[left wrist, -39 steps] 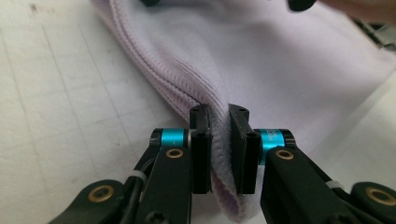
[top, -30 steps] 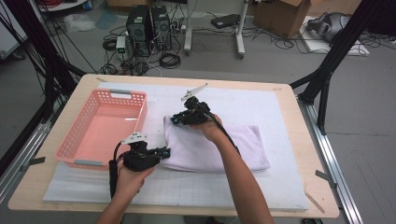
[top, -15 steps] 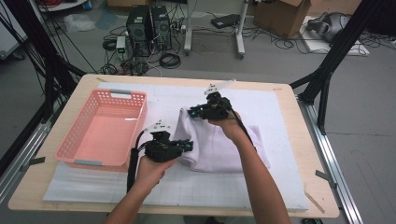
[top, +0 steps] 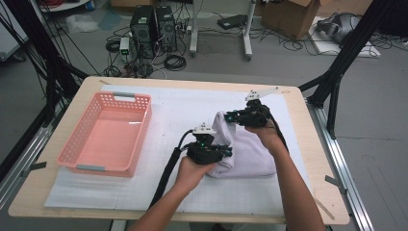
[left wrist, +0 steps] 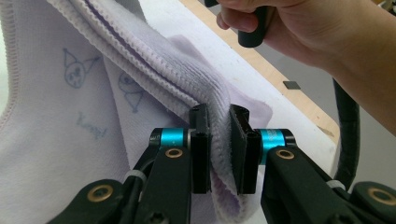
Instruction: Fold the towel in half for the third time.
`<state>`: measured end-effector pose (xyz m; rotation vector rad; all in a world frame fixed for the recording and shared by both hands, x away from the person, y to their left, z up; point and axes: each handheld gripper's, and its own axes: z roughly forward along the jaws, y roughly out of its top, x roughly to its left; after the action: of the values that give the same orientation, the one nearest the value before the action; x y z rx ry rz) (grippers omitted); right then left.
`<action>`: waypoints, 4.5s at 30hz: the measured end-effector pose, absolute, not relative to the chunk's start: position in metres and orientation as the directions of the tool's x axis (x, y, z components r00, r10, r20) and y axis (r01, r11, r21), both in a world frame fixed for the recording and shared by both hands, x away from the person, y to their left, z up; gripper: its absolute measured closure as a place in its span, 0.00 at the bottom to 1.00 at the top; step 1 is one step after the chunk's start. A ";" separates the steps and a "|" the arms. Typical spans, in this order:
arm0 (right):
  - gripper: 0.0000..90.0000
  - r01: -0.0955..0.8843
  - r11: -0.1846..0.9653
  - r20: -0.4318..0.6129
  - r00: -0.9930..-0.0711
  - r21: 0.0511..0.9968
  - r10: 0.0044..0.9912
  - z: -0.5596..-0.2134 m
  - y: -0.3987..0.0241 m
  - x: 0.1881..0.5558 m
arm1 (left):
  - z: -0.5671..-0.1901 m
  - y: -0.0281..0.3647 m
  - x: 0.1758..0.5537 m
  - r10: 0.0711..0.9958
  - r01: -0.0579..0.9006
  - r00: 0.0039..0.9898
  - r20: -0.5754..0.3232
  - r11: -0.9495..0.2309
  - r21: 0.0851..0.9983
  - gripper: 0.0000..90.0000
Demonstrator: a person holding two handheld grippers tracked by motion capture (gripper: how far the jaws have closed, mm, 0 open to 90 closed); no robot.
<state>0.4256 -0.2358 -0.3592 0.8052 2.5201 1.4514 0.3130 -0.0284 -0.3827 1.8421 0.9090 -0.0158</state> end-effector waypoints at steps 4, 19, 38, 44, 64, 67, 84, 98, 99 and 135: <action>0.89 0.411 0.386 0.160 -0.827 0.826 0.538 -0.367 -0.258 0.425 | -0.390 -0.047 0.317 0.578 0.598 0.709 -0.404 -0.189 0.779 0.88; 0.89 0.454 0.413 0.128 -0.780 0.790 0.613 -0.399 -0.302 0.427 | -0.412 -0.091 0.325 0.600 0.601 0.706 -0.377 -0.224 0.767 0.76; 0.58 0.525 0.300 0.132 -0.635 0.796 0.761 -0.407 -0.342 0.401 | -0.397 0.021 0.320 0.698 0.483 0.658 -0.282 -0.105 0.869 0.46; 0.56 0.523 0.273 0.116 -0.595 0.807 0.795 -0.395 -0.356 0.374 | -0.410 0.045 0.317 0.712 0.477 0.649 -0.269 -0.105 0.873 0.46; 0.92 0.619 0.285 0.084 -0.497 0.732 0.864 -0.422 -0.328 0.309 | -0.434 0.091 0.297 0.732 0.490 0.633 -0.253 -0.125 0.863 0.45; 0.82 0.666 0.285 0.067 -0.450 0.690 0.890 -0.426 -0.333 0.309 | -0.433 0.095 0.296 0.733 0.490 0.630 -0.257 -0.118 0.864 0.45; 0.54 0.503 0.341 0.055 -0.618 0.794 0.785 -0.383 -0.258 0.325 | -0.431 0.105 0.294 0.739 0.482 0.622 -0.259 -0.101 0.870 0.45; 0.59 0.481 0.508 0.016 -0.738 0.714 0.675 -0.398 -0.186 0.329 | -0.432 0.105 0.293 0.739 0.490 0.619 -0.265 -0.099 0.866 0.46; 0.62 0.476 0.524 0.011 -0.747 0.706 0.665 -0.400 -0.183 0.329 | -0.433 0.106 0.294 0.741 0.491 0.617 -0.266 -0.098 0.866 0.45; 0.66 0.543 0.202 0.101 -0.477 0.815 0.873 -0.388 -0.306 0.280 | -0.435 0.103 0.294 0.739 0.488 0.621 -0.262 -0.103 0.867 0.45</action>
<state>0.2800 -0.3061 -0.3884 1.3213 2.0999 1.1749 0.2938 0.1026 -0.4348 1.7544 1.0023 0.2877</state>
